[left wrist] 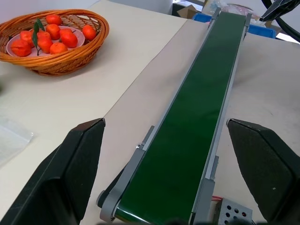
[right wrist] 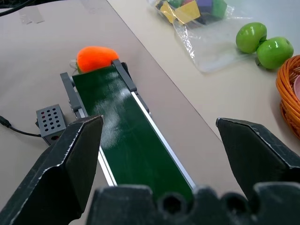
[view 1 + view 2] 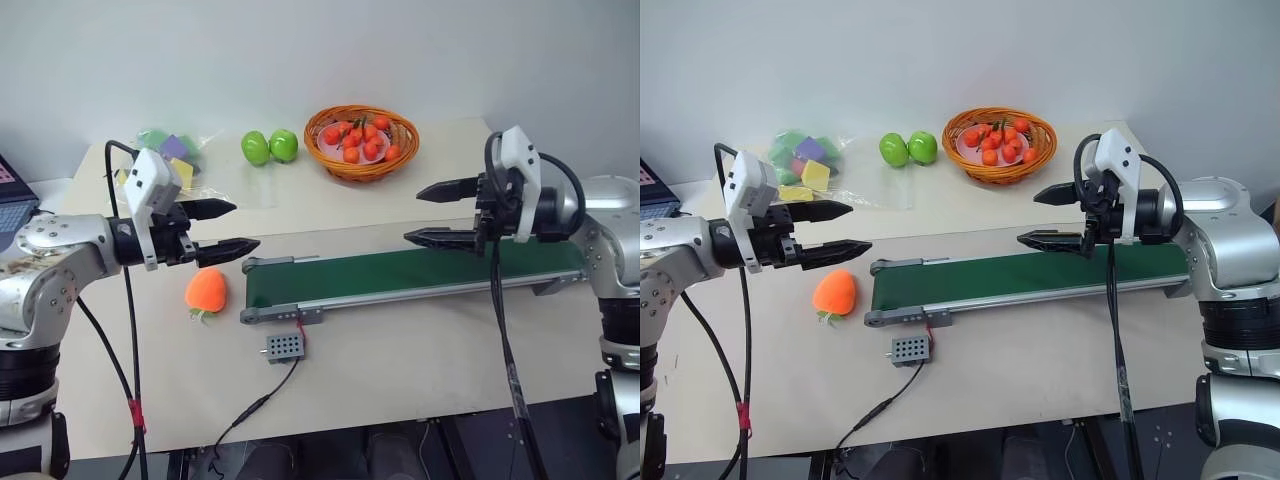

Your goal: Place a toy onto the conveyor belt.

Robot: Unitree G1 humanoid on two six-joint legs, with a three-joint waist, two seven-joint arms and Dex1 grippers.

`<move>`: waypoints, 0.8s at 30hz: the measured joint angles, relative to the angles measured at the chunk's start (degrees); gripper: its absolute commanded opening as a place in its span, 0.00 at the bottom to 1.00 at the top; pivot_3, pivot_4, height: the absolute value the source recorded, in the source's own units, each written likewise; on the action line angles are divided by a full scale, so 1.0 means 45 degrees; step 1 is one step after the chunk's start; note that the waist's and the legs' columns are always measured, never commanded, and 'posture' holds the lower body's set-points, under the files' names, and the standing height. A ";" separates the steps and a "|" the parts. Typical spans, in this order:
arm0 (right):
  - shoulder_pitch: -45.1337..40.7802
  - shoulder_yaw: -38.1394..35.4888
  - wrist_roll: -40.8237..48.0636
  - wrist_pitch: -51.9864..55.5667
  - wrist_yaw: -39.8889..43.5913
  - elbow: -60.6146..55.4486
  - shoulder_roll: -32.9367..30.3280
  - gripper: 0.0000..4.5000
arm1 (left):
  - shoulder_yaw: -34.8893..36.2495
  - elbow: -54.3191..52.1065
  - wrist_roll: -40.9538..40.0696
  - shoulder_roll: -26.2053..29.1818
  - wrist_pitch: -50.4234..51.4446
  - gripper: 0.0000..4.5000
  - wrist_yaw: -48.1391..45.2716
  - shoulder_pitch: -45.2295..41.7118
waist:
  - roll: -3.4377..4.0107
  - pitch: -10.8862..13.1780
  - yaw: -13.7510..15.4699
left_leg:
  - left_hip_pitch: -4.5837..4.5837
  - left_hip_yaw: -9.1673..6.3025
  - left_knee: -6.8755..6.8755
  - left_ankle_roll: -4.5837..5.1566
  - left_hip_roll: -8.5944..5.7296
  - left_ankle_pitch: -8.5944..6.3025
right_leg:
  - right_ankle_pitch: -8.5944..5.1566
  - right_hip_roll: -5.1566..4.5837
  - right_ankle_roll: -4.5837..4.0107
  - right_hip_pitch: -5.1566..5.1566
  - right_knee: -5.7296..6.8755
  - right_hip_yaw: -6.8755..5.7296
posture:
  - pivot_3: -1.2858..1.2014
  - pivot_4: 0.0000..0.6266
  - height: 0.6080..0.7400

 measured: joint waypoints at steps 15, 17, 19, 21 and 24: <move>0.0777 -0.0233 0.0029 0.0002 -0.0811 -0.0548 0.0295 1.00 | -0.0183 0.0576 0.0089 -0.0625 -0.0007 0.98 0.0416 -0.1049 | 0.0000 0.0000 -0.0031 | 0.0001 0.0000 0.0009 0.0000 -0.0001 0.0000 | 0.0001 -0.0002 -0.0001 0.0003 0.0004 -0.0001 | 0.52 0.24 1.00; 0.0777 -0.0233 0.0030 0.0003 -0.0823 -0.0549 0.0295 1.00 | -0.0194 0.0579 0.0094 -0.0626 -0.0006 0.98 0.0429 -0.1048 | 0.0000 0.0000 -0.0017 | 0.0001 0.0000 0.0009 0.0000 -0.0002 0.0000 | 0.0001 -0.0002 -0.0001 0.0003 0.0004 -0.0001 | 0.52 0.24 1.00; 0.0777 -0.0233 0.0029 0.0003 -0.0829 -0.0549 0.0295 1.00 | -0.0195 0.0582 0.0098 -0.0626 -0.0006 0.98 0.0457 -0.1048 | 0.0000 0.0000 -0.0006 | 0.0000 0.0000 0.0009 0.0000 -0.0002 0.0000 | 0.0001 -0.0002 -0.0001 0.0003 0.0003 -0.0001 | 0.52 0.24 1.00; 0.0776 -0.0232 0.0029 0.0002 -0.0830 -0.0549 0.0295 1.00 | -0.0195 0.0584 0.0101 -0.0626 -0.0007 0.98 0.0492 -0.1048 | 0.0000 0.0000 -0.0006 | 0.0000 0.0000 0.0008 0.0000 -0.0002 0.0000 | 0.0001 -0.0002 -0.0001 0.0003 0.0002 -0.0001 | 0.52 0.24 1.00; 0.0774 -0.0230 0.0027 0.0002 -0.0828 -0.0544 0.0296 1.00 | -0.0192 0.0600 0.0115 -0.0626 -0.0006 0.98 0.0621 -0.1047 | 0.0000 0.0000 -0.0010 | 0.0001 0.0000 0.0009 0.0000 -0.0002 0.0000 | 0.0001 -0.0002 -0.0001 0.0003 0.0004 -0.0001 | 0.52 0.24 1.00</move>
